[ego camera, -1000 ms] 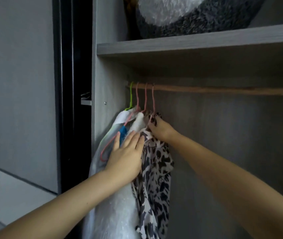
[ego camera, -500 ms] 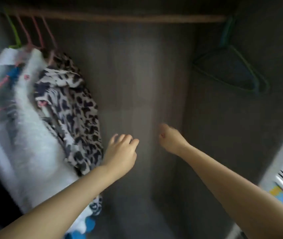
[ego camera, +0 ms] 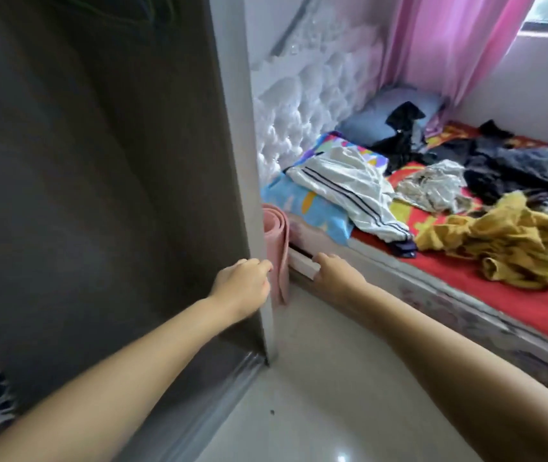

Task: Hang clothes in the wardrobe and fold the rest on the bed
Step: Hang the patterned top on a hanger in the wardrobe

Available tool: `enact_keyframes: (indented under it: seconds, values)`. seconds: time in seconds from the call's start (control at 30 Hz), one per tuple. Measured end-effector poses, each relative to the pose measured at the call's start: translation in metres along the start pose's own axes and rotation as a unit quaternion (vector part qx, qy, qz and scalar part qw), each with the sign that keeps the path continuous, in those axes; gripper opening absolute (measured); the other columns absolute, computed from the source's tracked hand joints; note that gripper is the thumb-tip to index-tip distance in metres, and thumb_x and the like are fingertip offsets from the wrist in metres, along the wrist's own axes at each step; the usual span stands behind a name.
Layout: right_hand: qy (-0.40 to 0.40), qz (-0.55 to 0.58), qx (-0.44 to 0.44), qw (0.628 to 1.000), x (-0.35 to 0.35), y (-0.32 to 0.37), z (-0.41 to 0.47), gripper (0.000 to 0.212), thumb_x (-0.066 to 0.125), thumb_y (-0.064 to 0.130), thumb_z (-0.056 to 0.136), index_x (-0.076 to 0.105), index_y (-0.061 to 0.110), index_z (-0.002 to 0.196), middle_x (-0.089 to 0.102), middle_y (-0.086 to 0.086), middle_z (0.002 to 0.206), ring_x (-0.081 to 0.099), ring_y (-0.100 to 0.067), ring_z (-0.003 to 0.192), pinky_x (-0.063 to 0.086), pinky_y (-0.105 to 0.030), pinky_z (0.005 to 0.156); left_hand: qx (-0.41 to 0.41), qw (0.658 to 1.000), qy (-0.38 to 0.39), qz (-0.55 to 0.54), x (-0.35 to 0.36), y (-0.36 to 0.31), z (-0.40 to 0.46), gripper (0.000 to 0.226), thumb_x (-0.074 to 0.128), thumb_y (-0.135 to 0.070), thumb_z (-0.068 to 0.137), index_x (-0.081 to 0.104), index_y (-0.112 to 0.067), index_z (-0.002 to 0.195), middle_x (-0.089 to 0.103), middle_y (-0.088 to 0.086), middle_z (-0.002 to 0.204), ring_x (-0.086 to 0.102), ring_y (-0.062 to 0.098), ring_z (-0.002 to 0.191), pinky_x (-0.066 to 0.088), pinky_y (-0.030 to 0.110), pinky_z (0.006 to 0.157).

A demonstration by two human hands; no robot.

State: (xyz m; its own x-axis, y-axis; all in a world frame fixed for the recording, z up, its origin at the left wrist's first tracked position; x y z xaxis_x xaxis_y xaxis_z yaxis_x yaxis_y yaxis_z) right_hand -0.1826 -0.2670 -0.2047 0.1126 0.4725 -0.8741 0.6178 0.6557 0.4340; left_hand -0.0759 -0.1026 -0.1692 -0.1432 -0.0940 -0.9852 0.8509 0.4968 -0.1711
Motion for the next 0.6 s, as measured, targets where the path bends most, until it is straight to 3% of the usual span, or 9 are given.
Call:
enact_keyframes:
  seconds: [0.33, 0.6]
  values:
    - [0.0, -0.02, 0.163, 0.986, -0.085, -0.261, -0.042, 0.038, 0.043, 0.017, 0.095, 0.044, 0.013, 0.132, 0.05, -0.012, 0.129, 0.052, -0.033, 0.115, 0.047, -0.038, 0.087, 0.118, 0.988, 0.08, -0.056, 0.074, -0.23, 0.14, 0.034, 0.04, -0.02, 0.093, 0.054, -0.019, 0.124, 0.058, 0.003, 0.126, 0.054, 0.024, 0.114, 0.047, 0.038, 0.088]
    - [-0.014, 0.007, 0.233, 0.972, -0.133, -0.389, -0.047, 0.041, 0.041, 0.023, 0.095, 0.044, 0.015, 0.135, 0.051, -0.01, 0.129, 0.052, -0.028, 0.116, 0.046, -0.037, 0.092, 0.185, 0.971, 0.133, -0.072, 0.119, -0.35, 0.215, 0.035, 0.04, -0.022, 0.094, 0.054, -0.019, 0.126, 0.059, 0.002, 0.125, 0.056, 0.023, 0.111, 0.049, 0.038, 0.083]
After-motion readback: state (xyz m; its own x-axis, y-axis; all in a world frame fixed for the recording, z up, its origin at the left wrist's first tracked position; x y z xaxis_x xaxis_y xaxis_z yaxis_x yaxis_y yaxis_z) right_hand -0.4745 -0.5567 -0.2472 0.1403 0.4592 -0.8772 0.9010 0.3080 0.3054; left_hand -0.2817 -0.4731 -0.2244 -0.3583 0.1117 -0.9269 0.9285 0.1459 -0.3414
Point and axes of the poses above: each hand's wrist, its own z-axis towards the middle knuckle, its own x-axis out of the palm, y = z × x, the point moved 1 cm from there along z, towards the middle knuckle
